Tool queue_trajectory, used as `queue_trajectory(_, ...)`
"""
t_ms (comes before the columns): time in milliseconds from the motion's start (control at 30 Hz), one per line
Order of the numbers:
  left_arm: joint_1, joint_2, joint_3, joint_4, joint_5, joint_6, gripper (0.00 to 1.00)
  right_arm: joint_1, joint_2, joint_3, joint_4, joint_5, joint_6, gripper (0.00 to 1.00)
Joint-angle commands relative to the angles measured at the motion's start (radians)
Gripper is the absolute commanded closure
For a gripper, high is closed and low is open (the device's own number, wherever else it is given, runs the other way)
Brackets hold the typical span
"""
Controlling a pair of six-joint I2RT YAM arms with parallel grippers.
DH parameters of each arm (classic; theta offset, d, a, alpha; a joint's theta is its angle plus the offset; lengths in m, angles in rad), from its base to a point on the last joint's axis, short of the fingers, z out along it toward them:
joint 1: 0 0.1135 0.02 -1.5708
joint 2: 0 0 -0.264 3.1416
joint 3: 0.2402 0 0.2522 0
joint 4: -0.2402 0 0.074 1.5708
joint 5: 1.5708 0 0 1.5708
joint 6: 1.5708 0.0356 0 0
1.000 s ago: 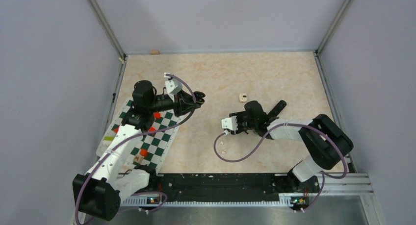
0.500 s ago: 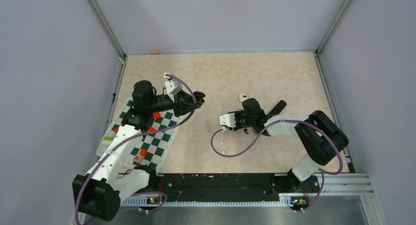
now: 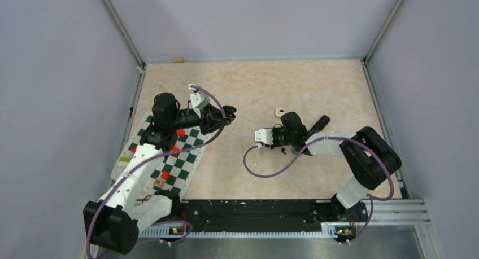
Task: Insert the wireless bluetooth earbuds into the charging case
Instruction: Pick up the earbud from the center of the board.
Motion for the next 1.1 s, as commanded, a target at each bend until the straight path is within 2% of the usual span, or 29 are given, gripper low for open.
queue_trajectory(0,0.005,-0.022,0.002,0.043,0.022,-0.009,1.0,-0.011,0.04,0.032,-0.089,-0.036,0.007,0.69)
queue_trajectory(133,0.005,-0.022,0.001,0.044,0.022,-0.009,1.0,-0.011,0.062,0.056,-0.131,-0.049,-0.001,0.71)
queue_trajectory(300,0.005,-0.02,0.003,0.044,0.021,-0.008,1.0,-0.008,0.089,0.091,-0.187,-0.052,-0.007,0.81)
queue_trajectory(433,0.005,-0.02,0.001,0.044,0.021,-0.007,1.0,-0.009,0.087,0.092,-0.182,-0.05,0.005,0.85)
queue_trajectory(700,0.004,-0.02,-0.002,0.043,0.022,-0.008,1.0,-0.009,-0.021,0.084,-0.118,-0.058,0.075,0.9)
queue_trajectory(933,0.004,-0.01,-0.003,0.044,0.026,-0.003,1.0,-0.02,-0.2,0.142,-0.178,-0.189,0.235,0.91)
queue_trajectory(1067,-0.005,-0.006,0.004,0.014,0.024,0.03,1.0,-0.069,-0.26,0.206,-0.25,-0.337,0.364,0.91)
